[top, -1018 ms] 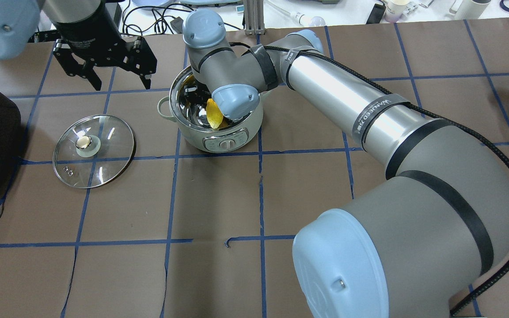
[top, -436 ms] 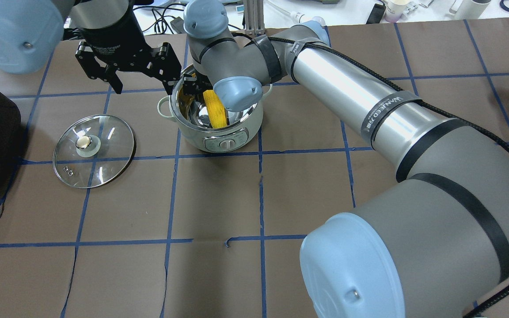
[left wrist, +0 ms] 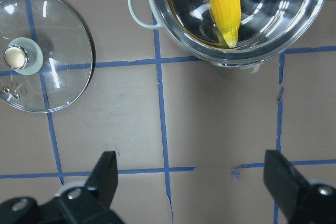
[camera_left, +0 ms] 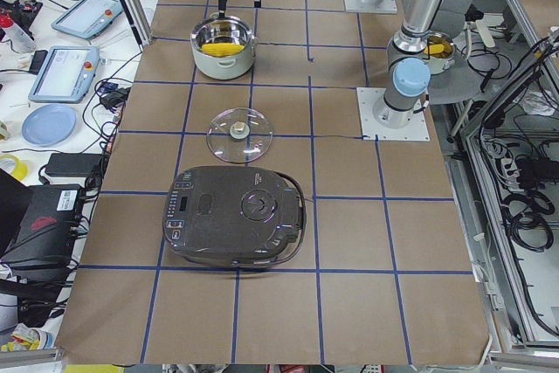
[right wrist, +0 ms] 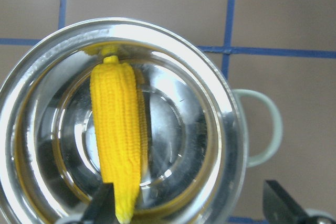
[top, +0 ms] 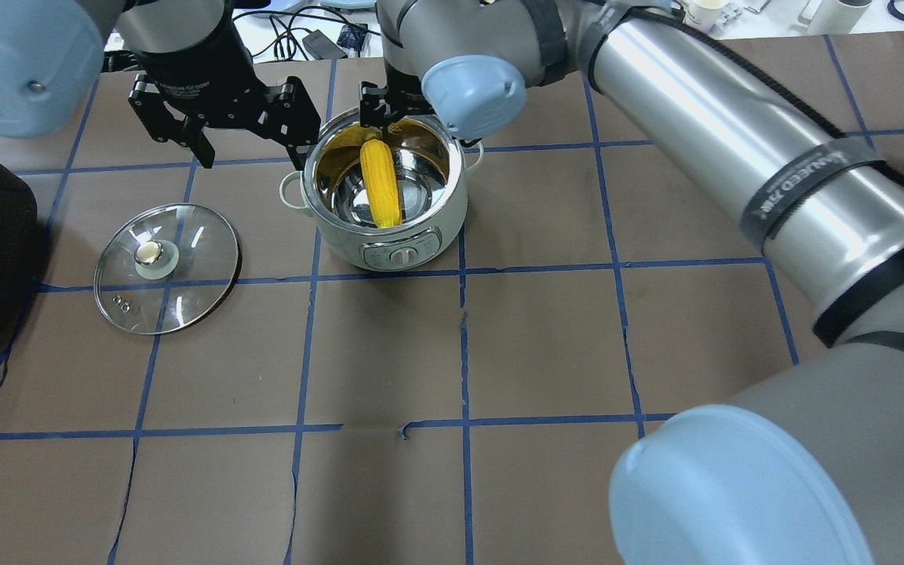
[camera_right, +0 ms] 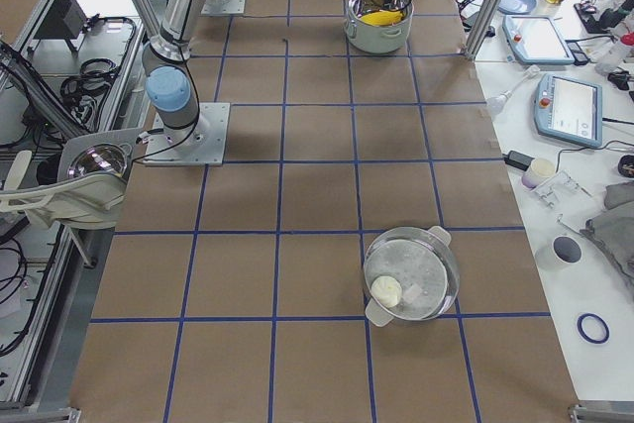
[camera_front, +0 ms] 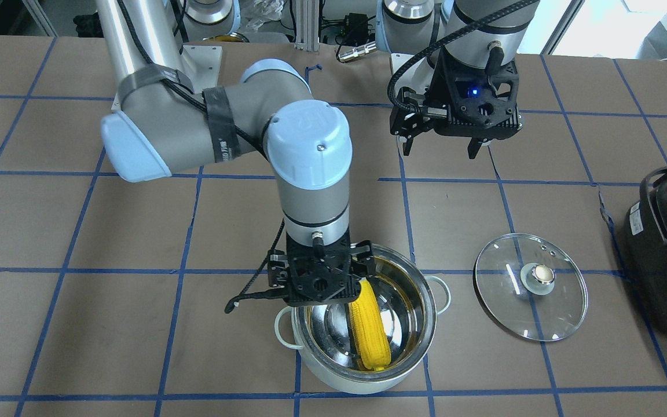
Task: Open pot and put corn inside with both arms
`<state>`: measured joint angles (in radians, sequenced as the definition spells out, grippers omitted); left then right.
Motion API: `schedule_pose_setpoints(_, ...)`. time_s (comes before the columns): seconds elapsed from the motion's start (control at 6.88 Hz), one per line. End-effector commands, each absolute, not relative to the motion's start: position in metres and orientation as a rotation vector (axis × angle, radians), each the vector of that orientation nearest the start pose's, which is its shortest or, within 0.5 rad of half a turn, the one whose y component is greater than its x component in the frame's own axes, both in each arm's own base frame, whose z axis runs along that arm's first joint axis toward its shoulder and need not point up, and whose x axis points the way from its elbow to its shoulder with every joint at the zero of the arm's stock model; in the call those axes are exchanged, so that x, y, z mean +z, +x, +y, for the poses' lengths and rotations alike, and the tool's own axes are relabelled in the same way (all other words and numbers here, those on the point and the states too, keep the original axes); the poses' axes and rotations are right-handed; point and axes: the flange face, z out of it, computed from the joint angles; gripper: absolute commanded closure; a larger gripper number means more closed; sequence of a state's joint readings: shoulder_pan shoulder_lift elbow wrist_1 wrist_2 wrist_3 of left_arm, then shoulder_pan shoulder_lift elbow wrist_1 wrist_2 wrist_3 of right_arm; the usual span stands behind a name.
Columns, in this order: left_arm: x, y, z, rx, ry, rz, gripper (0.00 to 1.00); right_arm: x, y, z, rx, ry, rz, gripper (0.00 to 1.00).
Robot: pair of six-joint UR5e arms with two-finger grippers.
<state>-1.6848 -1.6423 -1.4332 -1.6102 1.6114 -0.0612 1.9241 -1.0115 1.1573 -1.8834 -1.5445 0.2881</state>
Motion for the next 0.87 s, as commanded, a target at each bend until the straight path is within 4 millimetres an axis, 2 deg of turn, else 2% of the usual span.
schedule_pose_setpoints(0.0, 0.516, -0.188, -0.506, -0.048, 0.080, 3.103, 0.00, 0.445, 0.288, -0.635, -0.144, -0.121, 3.091, 0.00)
schedule_pose_setpoints(0.15, 0.516, -0.187, -0.506, -0.048, 0.078, 3.103, 0.00, 0.475, 0.248, -0.626, -0.119, -0.163, 3.112, 0.00)
schedule_pose_setpoints(0.29, 0.516, -0.187, -0.506, -0.048, 0.078, 3.103, 0.00, 0.501, 0.195, -0.617, -0.098, -0.154, 3.122, 0.00)
schedule_pose_setpoints(0.44, 0.516, -0.187, -0.505, -0.050, 0.078, 3.103, 0.00, 0.519, 0.159, -0.595, -0.025, -0.106, 3.132, 0.00)
schedule_pose_setpoints(0.58, 0.517, -0.187, -0.505, -0.053, 0.078, 3.103, 0.00, 0.506, 0.145, -0.569, 0.028, -0.168, 3.132, 0.00)
schedule_pose_setpoints(0.73, 0.518, -0.187, -0.504, -0.055, 0.078, 3.103, 0.00, 0.497, 0.147, -0.550, -0.024, -0.171, 3.131, 0.00)
